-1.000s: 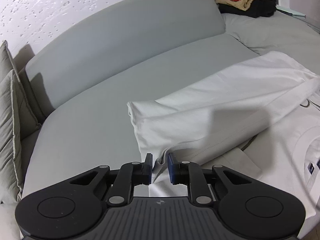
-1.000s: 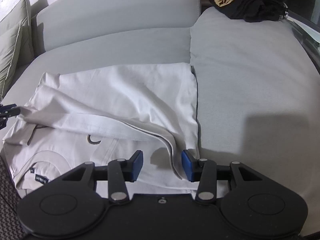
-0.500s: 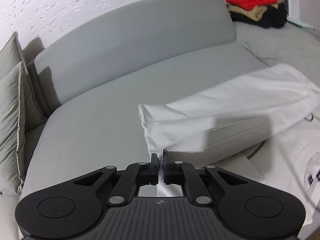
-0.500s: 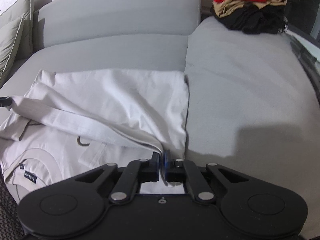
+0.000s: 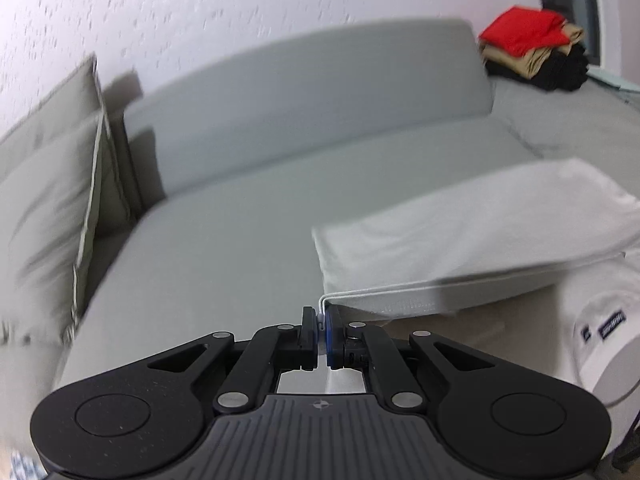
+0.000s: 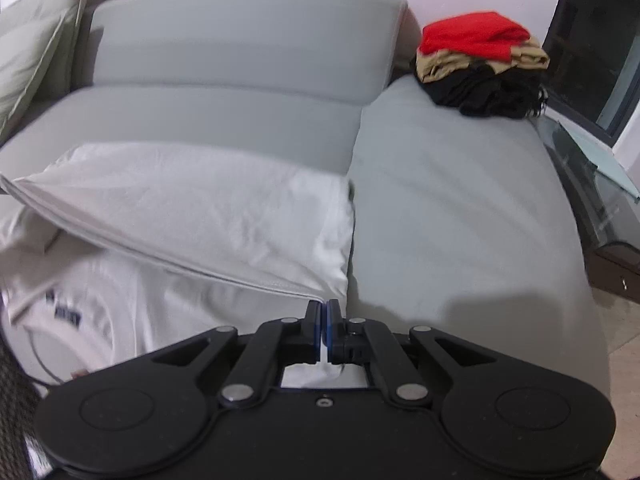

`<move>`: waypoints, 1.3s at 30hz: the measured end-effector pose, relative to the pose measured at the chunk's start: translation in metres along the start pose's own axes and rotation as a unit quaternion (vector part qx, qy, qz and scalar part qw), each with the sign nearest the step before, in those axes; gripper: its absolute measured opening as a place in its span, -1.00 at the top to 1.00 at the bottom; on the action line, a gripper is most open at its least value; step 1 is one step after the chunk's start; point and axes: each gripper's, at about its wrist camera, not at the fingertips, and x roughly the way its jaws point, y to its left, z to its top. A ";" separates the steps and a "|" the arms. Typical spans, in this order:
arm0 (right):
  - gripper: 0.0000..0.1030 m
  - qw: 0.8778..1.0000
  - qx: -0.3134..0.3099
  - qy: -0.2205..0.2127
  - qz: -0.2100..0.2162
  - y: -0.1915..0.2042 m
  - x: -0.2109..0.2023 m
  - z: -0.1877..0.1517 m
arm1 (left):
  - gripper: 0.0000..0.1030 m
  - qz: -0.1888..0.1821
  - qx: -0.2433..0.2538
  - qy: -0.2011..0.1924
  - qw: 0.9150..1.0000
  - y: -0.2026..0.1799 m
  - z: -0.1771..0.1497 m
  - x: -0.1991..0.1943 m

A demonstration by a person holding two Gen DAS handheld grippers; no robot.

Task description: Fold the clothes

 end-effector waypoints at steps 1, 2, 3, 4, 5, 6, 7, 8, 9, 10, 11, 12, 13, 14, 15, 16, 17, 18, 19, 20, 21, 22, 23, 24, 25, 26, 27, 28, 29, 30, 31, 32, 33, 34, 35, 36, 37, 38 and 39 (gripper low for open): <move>0.95 1.000 0.003 0.007 0.002 0.001 0.003 -0.004 | 0.92 0.001 -0.005 0.009 1.000 -0.001 -0.002 0.002; 0.95 1.000 0.007 0.011 0.002 0.002 0.004 -0.007 | 0.92 0.001 -0.006 0.014 1.000 -0.003 -0.004 0.003; 0.95 1.000 0.005 0.012 -0.003 0.003 0.006 -0.008 | 0.92 0.001 -0.003 0.018 1.000 -0.005 -0.006 0.003; 0.95 1.000 0.003 0.012 -0.007 0.004 0.006 -0.010 | 0.92 0.005 0.003 0.020 1.000 -0.008 -0.008 0.002; 0.95 1.000 0.003 0.011 -0.015 0.004 0.006 -0.010 | 0.92 0.007 0.007 0.017 1.000 -0.010 -0.010 0.000; 0.95 1.000 0.003 0.009 -0.022 0.004 0.005 -0.011 | 0.92 0.009 0.011 0.014 1.000 -0.011 -0.011 -0.002; 0.96 1.000 0.004 0.008 -0.029 0.004 0.004 -0.011 | 0.92 0.007 0.005 0.006 1.000 -0.009 -0.012 -0.006; 0.96 1.000 0.010 0.007 -0.029 0.001 0.003 -0.011 | 0.92 0.005 -0.001 -0.001 1.000 -0.007 -0.012 -0.009; 0.96 0.999 0.017 0.005 -0.029 -0.001 0.001 -0.011 | 0.92 0.008 0.005 -0.003 1.000 -0.008 -0.013 -0.009; 0.96 0.999 0.022 0.004 -0.030 -0.003 0.000 -0.011 | 0.92 0.010 0.012 -0.004 1.000 -0.009 -0.014 -0.009; 0.96 0.999 0.021 0.006 -0.032 -0.003 0.000 -0.013 | 0.91 0.013 0.019 -0.004 1.000 -0.010 -0.015 -0.010; 0.96 0.999 0.019 0.012 -0.037 -0.001 0.002 -0.015 | 0.91 0.026 0.045 0.003 0.999 -0.015 -0.018 -0.005; 0.96 0.999 0.017 0.022 -0.040 -0.001 0.006 -0.017 | 0.89 0.032 0.071 0.017 0.997 -0.019 -0.021 -0.002; 0.96 0.998 0.014 0.033 -0.044 0.000 0.010 -0.019 | 0.73 0.039 0.097 0.030 0.994 -0.023 -0.025 0.001; 0.95 0.998 0.012 0.043 -0.047 0.000 0.013 -0.021 | 0.68 0.036 0.107 0.037 0.993 -0.021 -0.028 -0.002; 0.93 0.997 0.010 0.051 -0.052 -0.001 0.013 -0.023 | 0.66 0.033 0.116 0.044 0.992 -0.018 -0.032 -0.005; 0.92 0.997 0.008 0.057 -0.055 -0.002 0.012 -0.025 | 0.64 0.025 0.110 0.036 0.993 -0.009 -0.036 -0.014; 0.84 0.997 0.012 0.057 -0.049 -0.004 0.005 -0.027 | 0.58 0.013 0.090 0.026 0.995 0.003 -0.040 -0.024; 0.72 0.997 0.016 0.056 -0.042 -0.006 -0.002 -0.029 | 0.53 0.005 0.058 0.023 0.998 0.017 -0.042 -0.031; 0.65 0.998 0.026 0.053 -0.030 -0.010 -0.011 -0.030 | 0.44 -0.003 0.025 0.019 0.999 0.031 -0.044 -0.037; 0.48 0.998 0.038 0.050 -0.018 -0.014 -0.019 -0.031 | 0.43 -0.012 -0.008 0.016 1.000 0.045 -0.046 -0.043; 0.33 0.997 0.056 0.046 -0.005 -0.018 -0.025 -0.031 | 0.44 -0.014 -0.047 0.014 0.999 0.056 -0.048 -0.046; 0.29 0.996 0.080 0.039 0.011 -0.023 -0.032 -0.032 | 0.46 -0.022 -0.088 0.014 0.996 0.064 -0.048 -0.047; 0.27 0.993 0.106 0.032 0.029 -0.028 -0.037 -0.032 | 0.45 -0.030 -0.128 0.014 0.991 0.072 -0.049 -0.048; 0.25 0.988 0.143 0.023 0.053 -0.034 -0.039 -0.032 | 0.45 -0.041 -0.152 0.015 0.987 0.073 -0.047 -0.046; 0.24 0.981 0.180 0.014 0.077 -0.041 -0.041 -0.031 | 0.45 -0.052 -0.175 0.016 0.983 0.073 -0.046 -0.043; 0.21 0.971 0.218 0.005 0.101 -0.047 -0.042 -0.031 | 0.46 -0.062 -0.191 0.016 0.979 0.068 -0.044 -0.041; 0.21 0.958 0.260 0.000 0.121 -0.054 -0.039 -0.032 | 0.47 -0.071 -0.200 0.013 0.977 0.063 -0.040 -0.036; 0.21 0.947 0.293 -0.001 0.130 -0.059 -0.035 -0.034 | 0.47 -0.080 -0.208 0.010 0.975 0.057 -0.037 -0.031; 0.24 0.935 0.327 -0.002 0.139 -0.064 -0.030 -0.036 | 0.56 -0.081 -0.207 0.010 0.975 0.048 -0.034 -0.027; 0.29 0.921 0.360 -0.004 0.147 -0.070 -0.025 -0.039 | 0.63 -0.081 -0.207 0.009 0.975 0.038 -0.031 -0.022; 0.31 0.909 0.389 -0.003 0.153 -0.074 -0.020 -0.041 | 0.73 -0.078 -0.202 0.009 0.976 0.029 -0.029 -0.017; 0.33 0.904 0.401 0.003 0.147 -0.077 -0.015 -0.044 | 0.73 -0.076 -0.201 0.010 0.977 0.021 -0.027 -0.014; 0.33 0.900 0.413 0.010 0.140 -0.079 -0.009 -0.046 | 0.73 -0.074 -0.200 0.012 0.977 0.014 -0.025 -0.010; 0.32 0.895 0.426 0.017 0.134 -0.082 -0.004 -0.048 | 0.72 -0.075 -0.200 0.011 0.977 0.011 -0.024 -0.010; 0.39 0.890 0.437 0.023 0.128 -0.084 0.001 -0.050 | 0.72 -0.076 -0.201 0.010 0.977 0.007 -0.023 -0.009; 0.41 0.885 0.447 0.023 0.129 -0.087 0.003 -0.052 | 0.72 -0.077 -0.201 0.009 0.977 0.003 -0.023 -0.009; 0.41 0.884 0.450 0.023 0.127 -0.087 0.005 -0.051 | 0.72 -0.079 -0.201 0.008 0.976 0.000 -0.022 -0.008; 0.41 0.886 0.447 0.025 0.120 -0.087 0.007 -0.049 | 0.72 -0.079 -0.200 0.008 0.977 -0.001 -0.022 -0.008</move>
